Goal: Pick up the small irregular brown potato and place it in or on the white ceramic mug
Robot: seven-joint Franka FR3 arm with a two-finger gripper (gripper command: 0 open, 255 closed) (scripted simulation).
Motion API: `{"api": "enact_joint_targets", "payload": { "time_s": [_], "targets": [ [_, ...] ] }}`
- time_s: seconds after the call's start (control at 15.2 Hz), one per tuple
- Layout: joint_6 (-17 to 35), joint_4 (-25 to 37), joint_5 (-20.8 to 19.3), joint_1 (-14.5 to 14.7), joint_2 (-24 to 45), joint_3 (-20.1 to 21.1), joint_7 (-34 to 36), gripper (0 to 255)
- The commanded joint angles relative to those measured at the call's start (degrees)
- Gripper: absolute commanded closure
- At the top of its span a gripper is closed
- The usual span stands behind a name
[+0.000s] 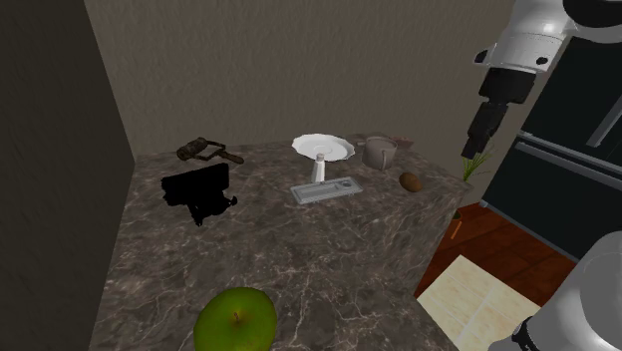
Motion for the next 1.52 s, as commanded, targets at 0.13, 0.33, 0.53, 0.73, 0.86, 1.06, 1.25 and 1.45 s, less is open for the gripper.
{"api": "enact_joint_targets", "payload": {
  "time_s": [0.13,0.33,0.53,0.73,0.86,1.06,1.25,1.45],
  "targets": [
    [3.9,-2.4,-1.1,-0.7,0.6,-1.4,-1.6,0],
    [10.0,-5.5,-2.6,-1.8,2.2,-3.6,-3.9,0],
    [16.2,-7.9,-3.9,-2.8,4.6,-5.9,-6.2,0],
    [22.6,-9.6,-4.8,-3.6,7.9,-8.4,-8.6,0],
    [26.9,-10.3,-5.2,-4.1,10.5,-10.1,-10.2,0],
    [33.3,-10.7,-5.2,-4.4,15.1,-12.8,-12.9,0],
    [39.5,-10.3,-4.4,-4.3,20.3,-15.7,-15.9,0],
    [45.3,-9.1,-2.4,-3.6,26.0,-18.8,-19.6,0]
  ]
}}
